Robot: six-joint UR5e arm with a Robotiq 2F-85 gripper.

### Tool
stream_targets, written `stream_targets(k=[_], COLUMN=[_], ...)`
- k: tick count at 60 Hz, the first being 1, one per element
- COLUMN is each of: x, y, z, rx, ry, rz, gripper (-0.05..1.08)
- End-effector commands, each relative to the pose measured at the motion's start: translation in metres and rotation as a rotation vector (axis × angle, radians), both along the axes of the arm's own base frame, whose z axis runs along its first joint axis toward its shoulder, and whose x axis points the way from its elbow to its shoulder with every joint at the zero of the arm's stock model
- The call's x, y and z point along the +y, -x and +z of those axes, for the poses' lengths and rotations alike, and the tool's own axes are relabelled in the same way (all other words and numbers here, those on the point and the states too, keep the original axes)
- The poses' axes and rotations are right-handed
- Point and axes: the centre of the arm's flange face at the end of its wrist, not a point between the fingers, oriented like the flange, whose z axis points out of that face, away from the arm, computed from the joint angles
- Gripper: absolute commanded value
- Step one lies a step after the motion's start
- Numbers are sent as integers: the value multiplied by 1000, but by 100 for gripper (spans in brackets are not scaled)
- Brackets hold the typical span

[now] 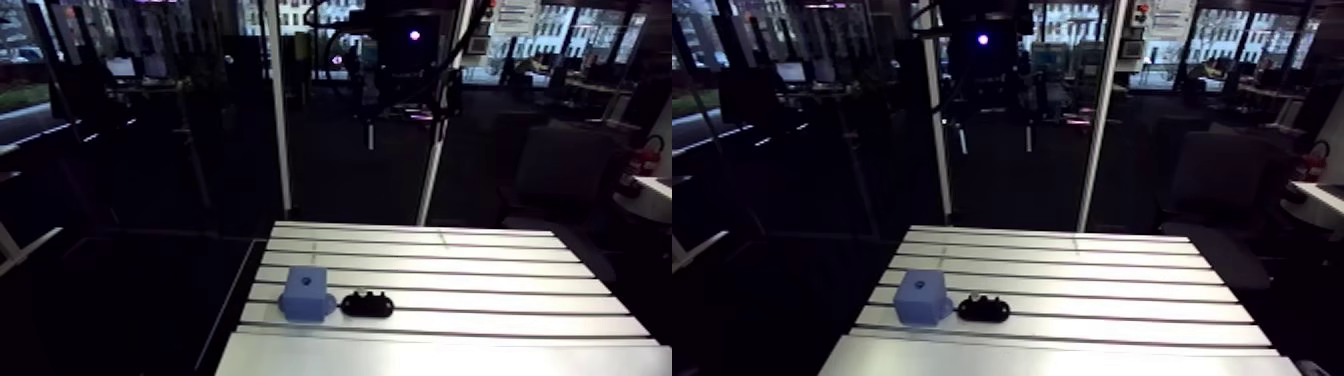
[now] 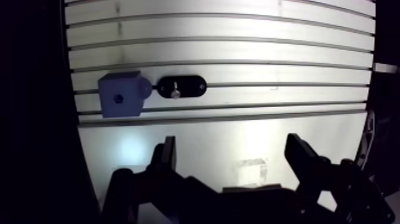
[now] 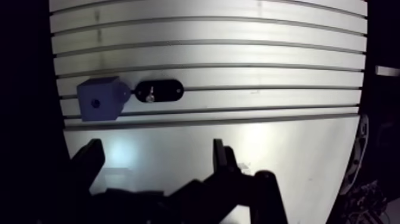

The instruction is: Pick up the M10 bolt and insert it into the hex recess until seated.

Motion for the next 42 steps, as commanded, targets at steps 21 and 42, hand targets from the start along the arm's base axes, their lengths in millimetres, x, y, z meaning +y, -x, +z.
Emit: stream_targets(k=[21,42], x=[-31,-31], y=[-22,-42], z=[-79,-130], rx=[76,85], ry=[6,9], rz=[59,78], gripper=[1,1])
